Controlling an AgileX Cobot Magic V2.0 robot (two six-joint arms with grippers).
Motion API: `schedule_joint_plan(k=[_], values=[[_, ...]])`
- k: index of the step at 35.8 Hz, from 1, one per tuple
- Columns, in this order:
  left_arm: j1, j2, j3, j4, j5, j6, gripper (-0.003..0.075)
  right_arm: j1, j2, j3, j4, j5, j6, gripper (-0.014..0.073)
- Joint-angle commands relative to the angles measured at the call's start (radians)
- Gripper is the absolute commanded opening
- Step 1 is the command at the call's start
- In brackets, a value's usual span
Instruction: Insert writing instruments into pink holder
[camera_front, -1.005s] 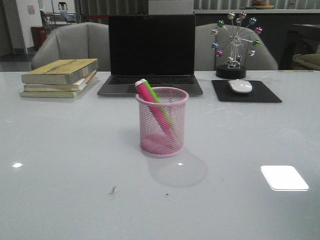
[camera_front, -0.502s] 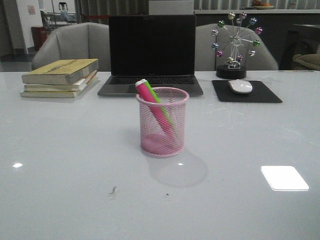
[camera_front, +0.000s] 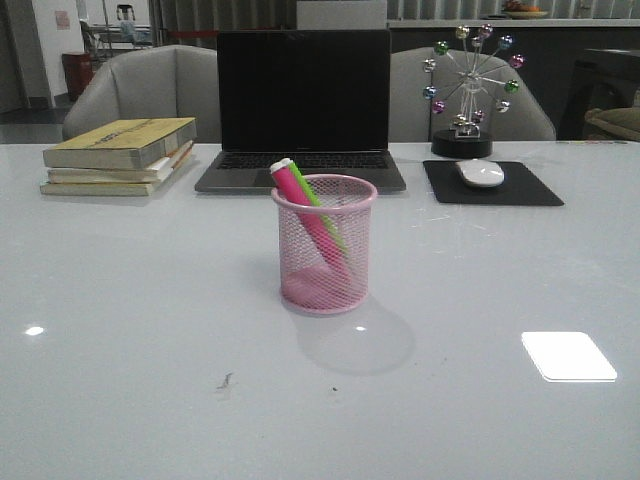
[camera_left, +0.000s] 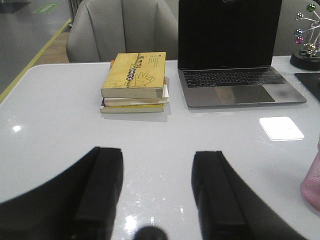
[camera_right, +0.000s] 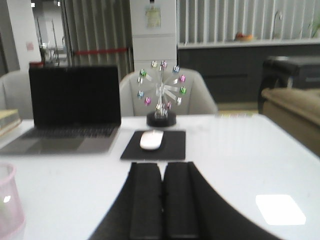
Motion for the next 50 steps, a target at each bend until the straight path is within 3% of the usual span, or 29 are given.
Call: schedule_joint_plan(k=[1, 7, 17, 36, 45, 50], values=[[0.003, 0.005, -0.029, -0.008, -0.088, -0.004, 0.0383, 0.029, -0.018, 0.031, -0.02, -0.098, 0.008, 0.005], [0.003, 0.005, -0.029, -0.008, -0.088, -0.004, 0.0383, 0.09, -0.018, 0.03, -0.053, 0.0, 0.007, 0.005], [0.003, 0.005, -0.029, -0.008, -0.088, -0.004, 0.0383, 0.091, -0.018, 0.03, -0.052, 0.12, 0.007, 0.005], [0.003, -0.002, -0.028, -0.006, -0.088, -0.004, 0.0383, 0.091, -0.018, 0.03, -0.052, 0.125, 0.007, 0.005], [0.007, -0.161, -0.028, 0.044, -0.083, -0.004, 0.0383, 0.091, -0.018, 0.03, -0.052, 0.125, 0.007, 0.005], [0.074, -0.308, 0.005, 0.044, -0.091, -0.004, 0.0383, 0.091, -0.018, 0.03, -0.052, 0.125, 0.007, 0.005]])
